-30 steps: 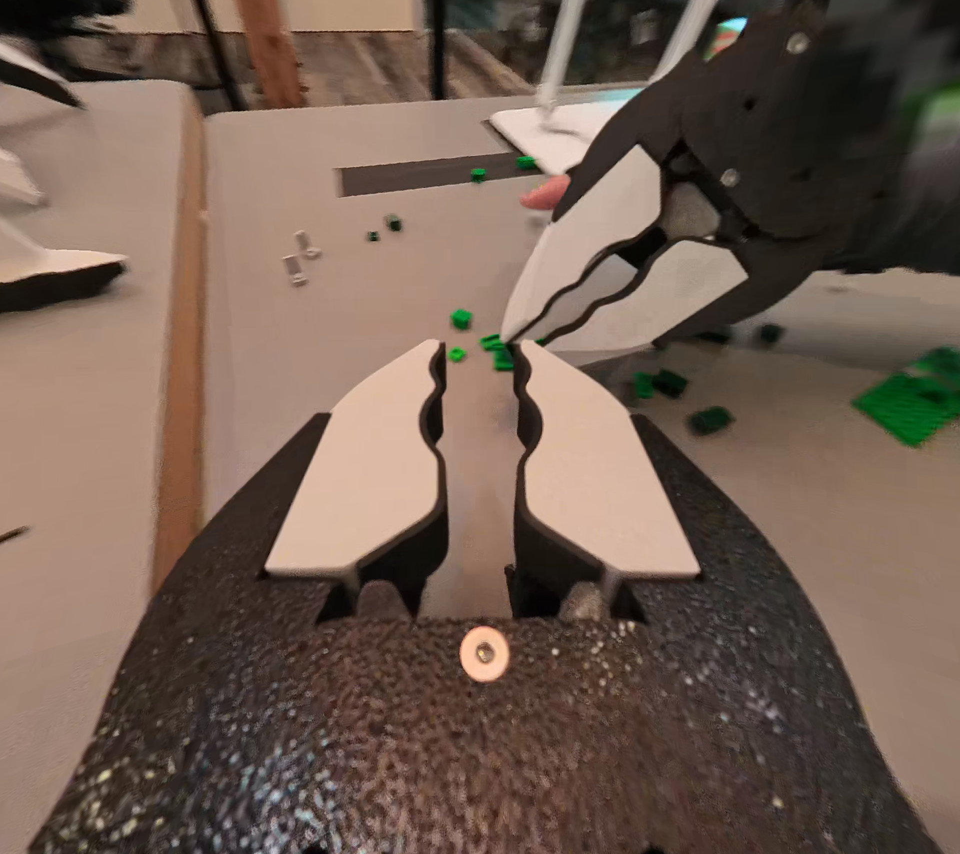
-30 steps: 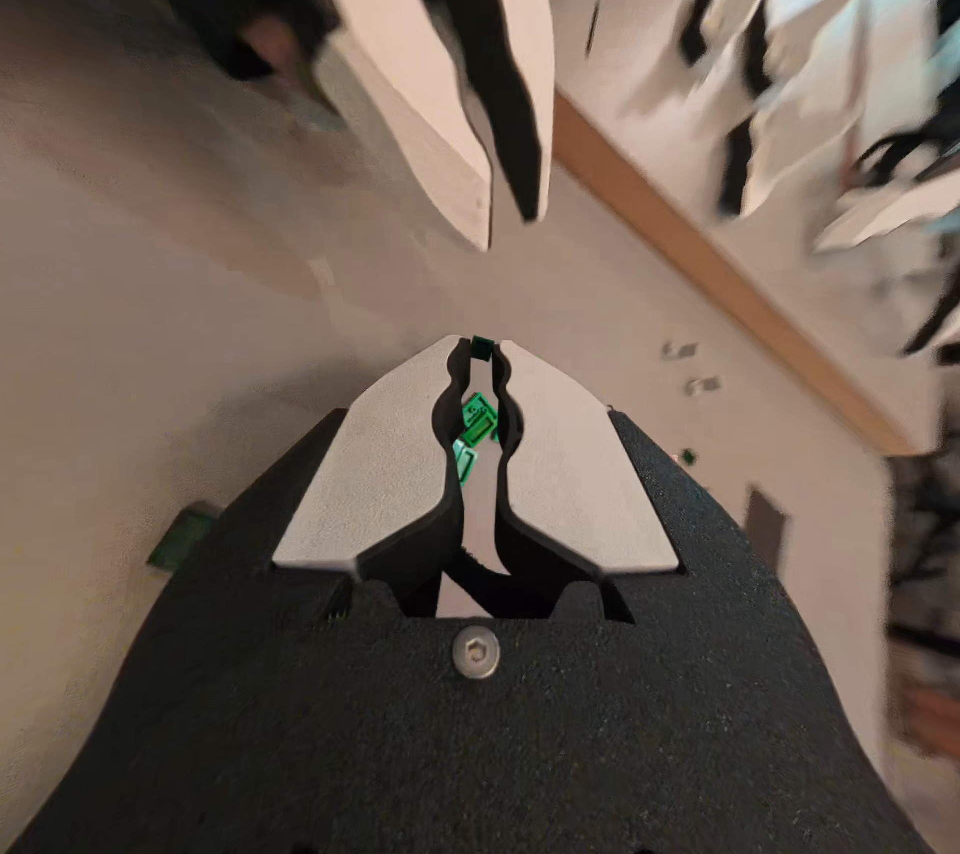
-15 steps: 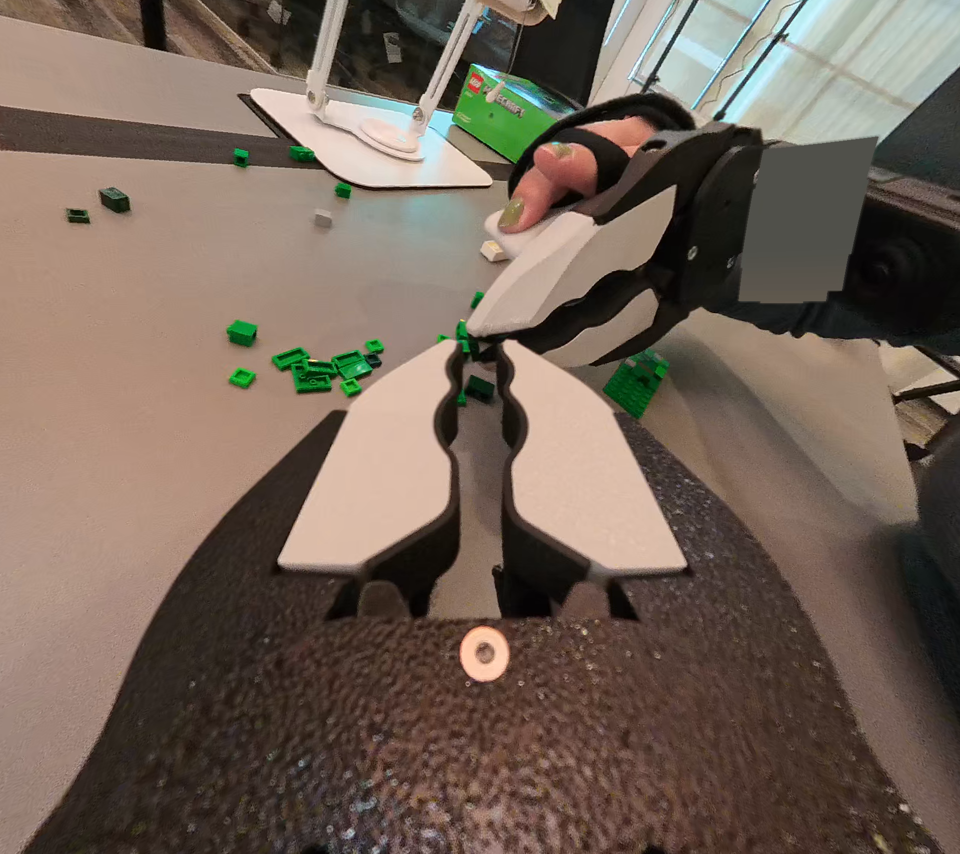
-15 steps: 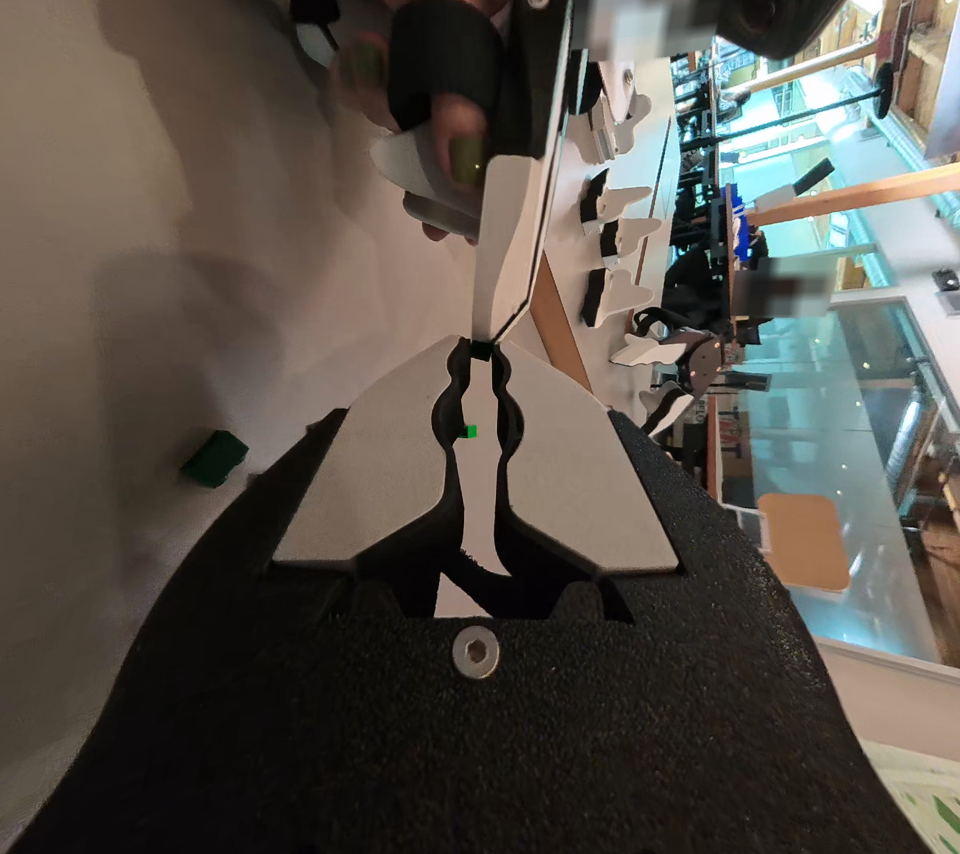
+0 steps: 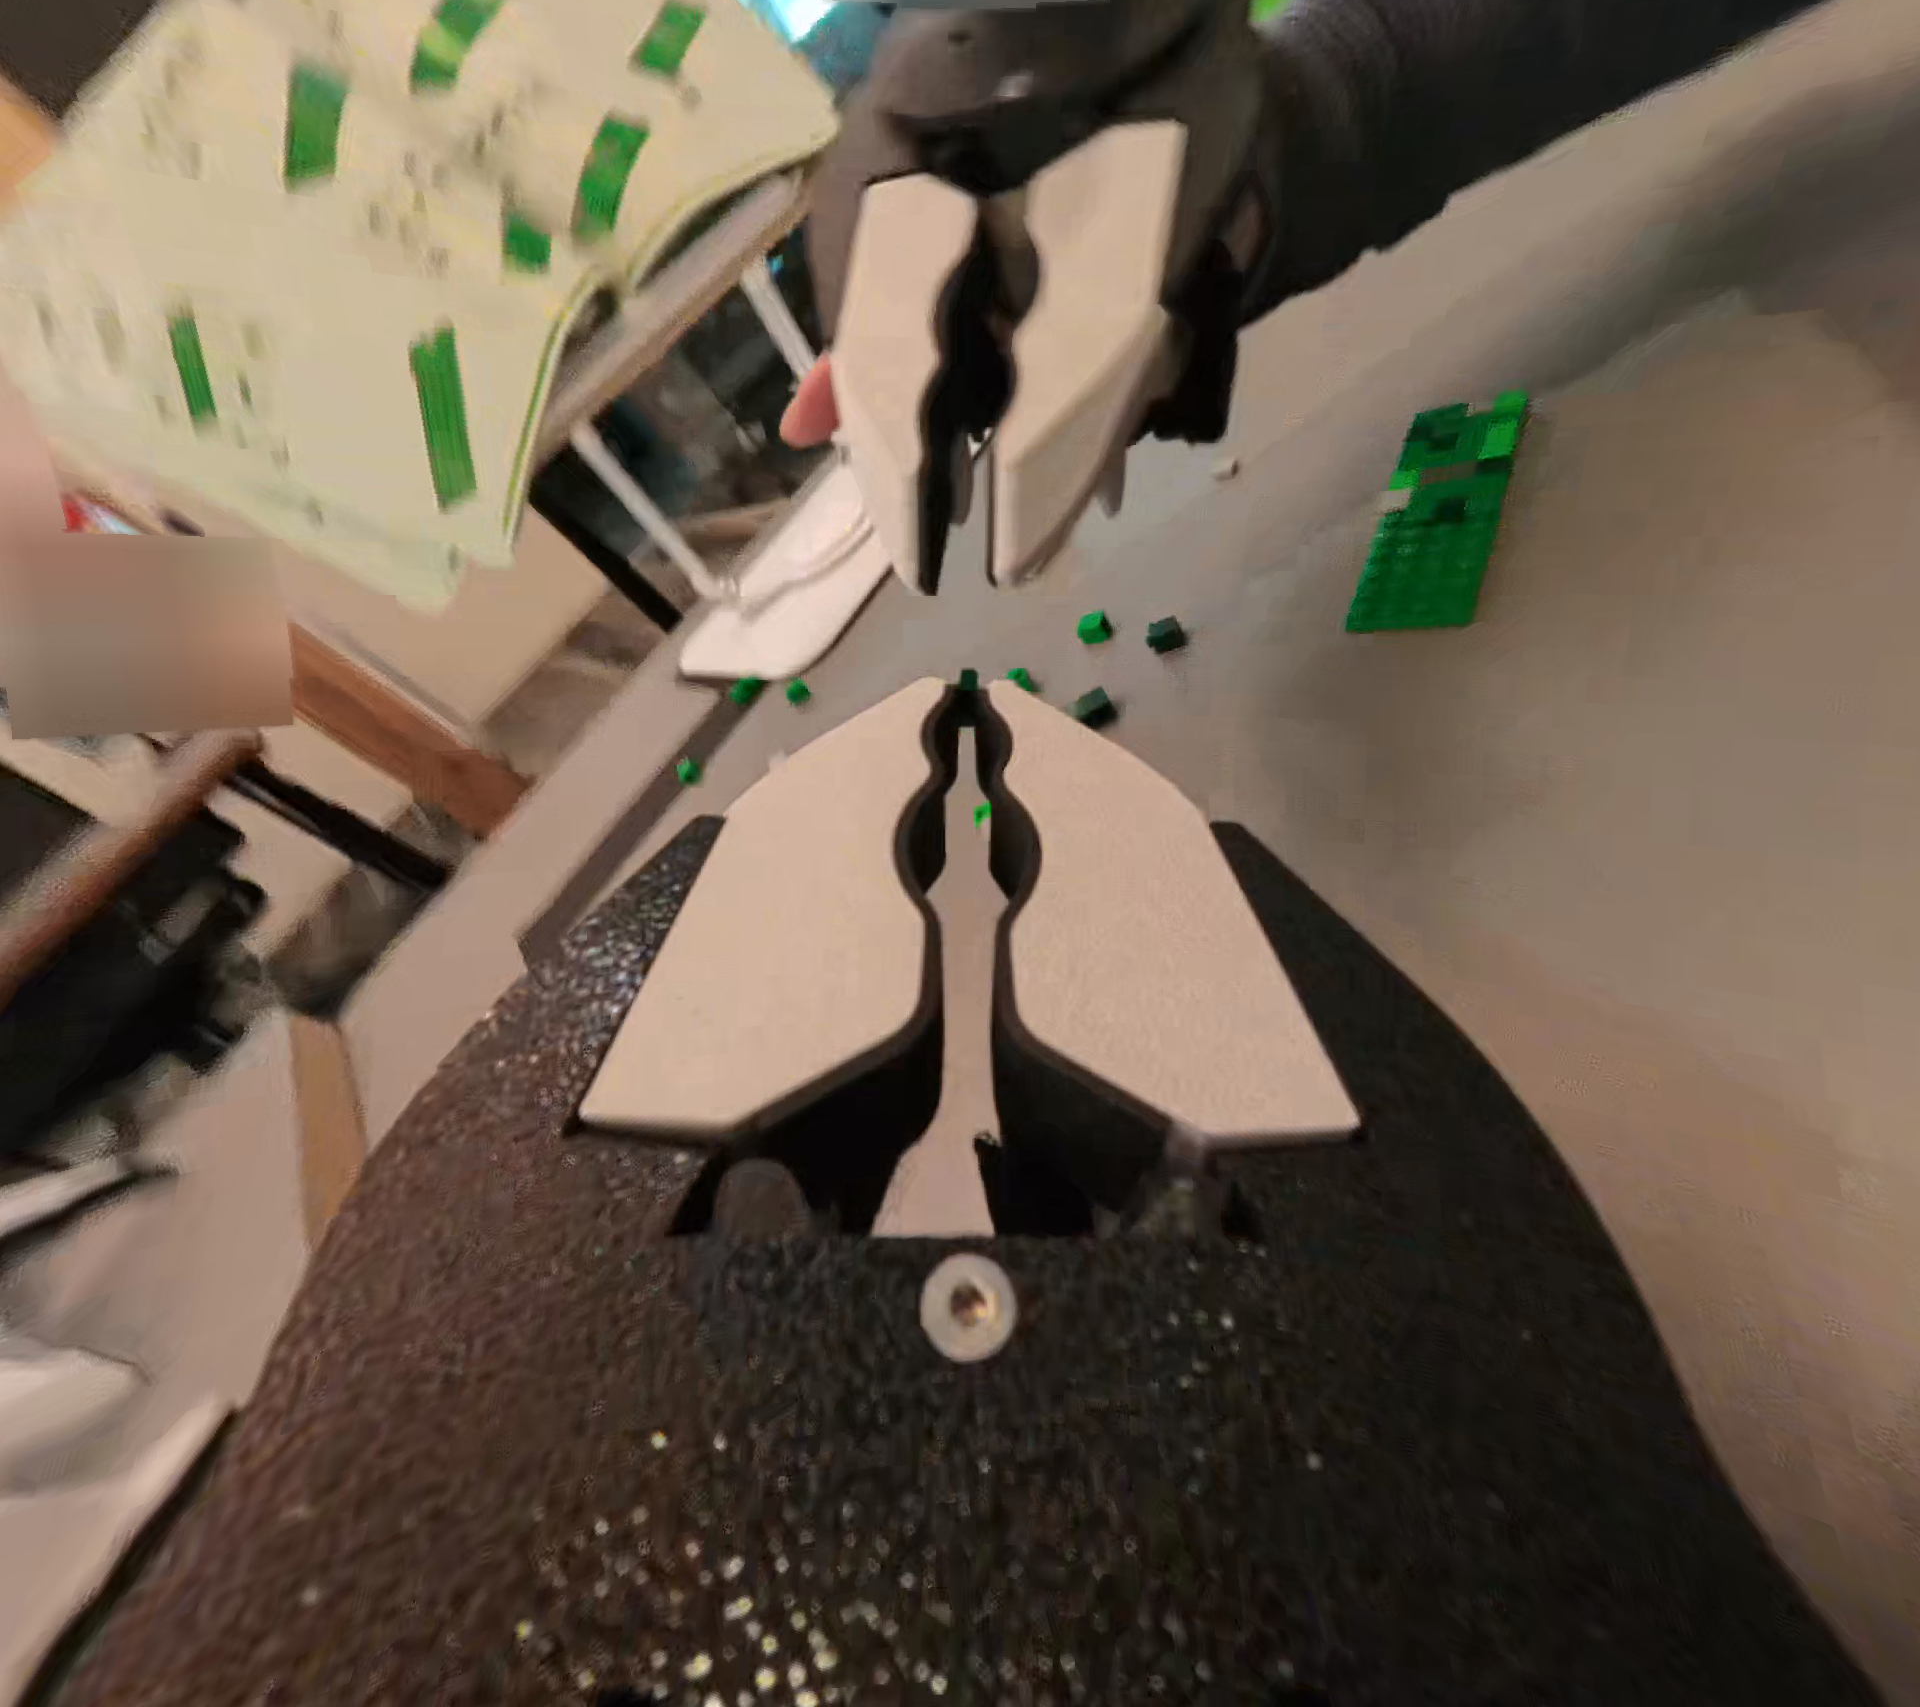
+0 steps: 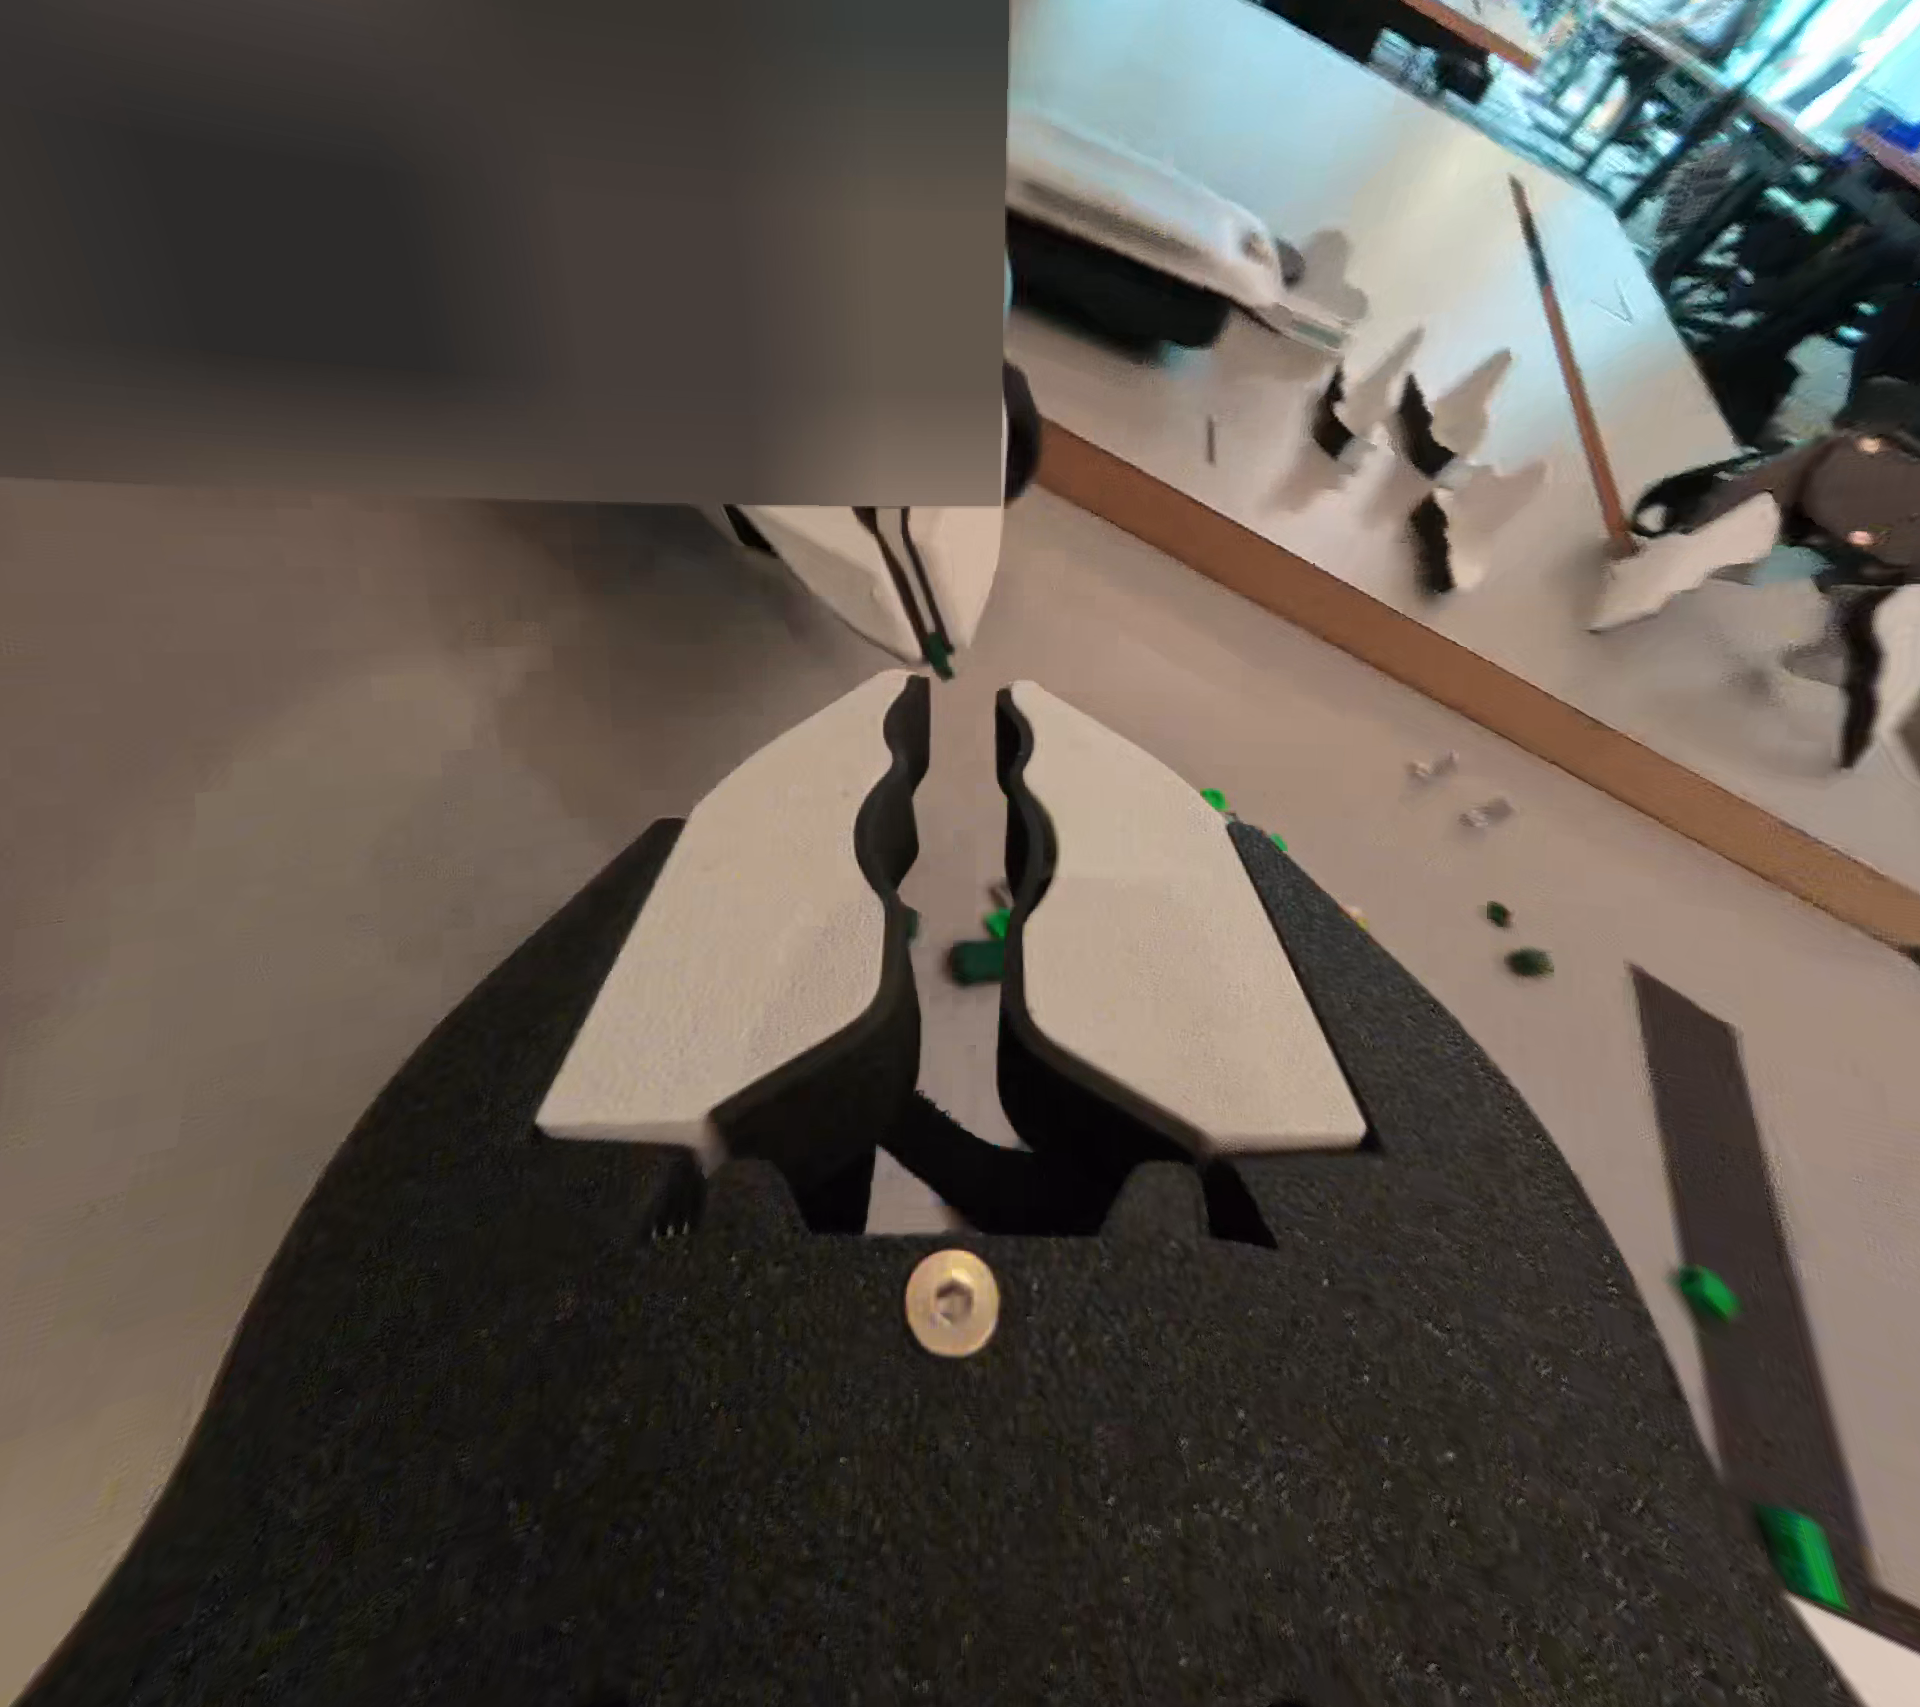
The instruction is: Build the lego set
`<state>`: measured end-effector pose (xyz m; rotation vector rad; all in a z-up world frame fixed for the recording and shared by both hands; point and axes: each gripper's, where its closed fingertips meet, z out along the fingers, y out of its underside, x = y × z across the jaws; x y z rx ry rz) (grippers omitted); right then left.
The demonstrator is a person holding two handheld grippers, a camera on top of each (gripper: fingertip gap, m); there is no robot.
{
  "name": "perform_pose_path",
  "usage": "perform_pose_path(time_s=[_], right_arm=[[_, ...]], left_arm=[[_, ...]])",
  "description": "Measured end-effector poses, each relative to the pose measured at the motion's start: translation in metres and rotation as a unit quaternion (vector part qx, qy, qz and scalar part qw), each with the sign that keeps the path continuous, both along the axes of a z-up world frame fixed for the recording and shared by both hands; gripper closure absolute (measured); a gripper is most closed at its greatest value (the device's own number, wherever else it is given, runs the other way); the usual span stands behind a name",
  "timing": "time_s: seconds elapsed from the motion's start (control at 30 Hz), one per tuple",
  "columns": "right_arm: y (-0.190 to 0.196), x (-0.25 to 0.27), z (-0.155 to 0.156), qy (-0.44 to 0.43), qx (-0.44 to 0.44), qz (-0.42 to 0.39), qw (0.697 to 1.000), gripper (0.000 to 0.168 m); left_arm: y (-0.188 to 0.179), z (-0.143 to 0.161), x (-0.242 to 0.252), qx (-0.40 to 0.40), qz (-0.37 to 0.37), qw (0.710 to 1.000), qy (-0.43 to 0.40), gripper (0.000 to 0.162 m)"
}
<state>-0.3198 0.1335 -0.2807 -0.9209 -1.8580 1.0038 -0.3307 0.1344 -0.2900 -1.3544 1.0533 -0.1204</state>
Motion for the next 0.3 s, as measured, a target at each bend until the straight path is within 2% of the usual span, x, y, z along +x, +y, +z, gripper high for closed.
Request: perform_pose_path(time_s=[0.03, 0.1, 0.17, 0.23, 0.3], right_arm=[[-0.005, 0.006, 0.004, 0.004, -0.009, 0.007, 1.000, 0.158], [-0.014, 0.014, 0.001, -0.022, -0.011, 0.007, 1.000, 0.163], [-0.017, 0.015, -0.005, -0.090, -0.105, -0.025, 0.990, 0.164], [-0.021, 0.019, -0.001, -0.131, -0.244, -0.027, 0.961, 0.162], [-0.016, 0.022, 0.001, -0.168, -0.369, -0.048, 0.913, 0.160]], left_arm=[[-0.005, 0.002, 0.009, 0.024, -0.014, 1.000, 0.012, 0.160], [-0.013, 0.007, 0.020, 0.053, -0.033, 0.998, 0.019, 0.160], [-0.013, 0.007, 0.023, 0.126, -0.003, 0.988, 0.093, 0.160], [-0.014, 0.003, 0.027, 0.215, 0.029, 0.957, 0.195, 0.160], [-0.014, -0.001, 0.032, 0.278, 0.056, 0.918, 0.278, 0.160]])
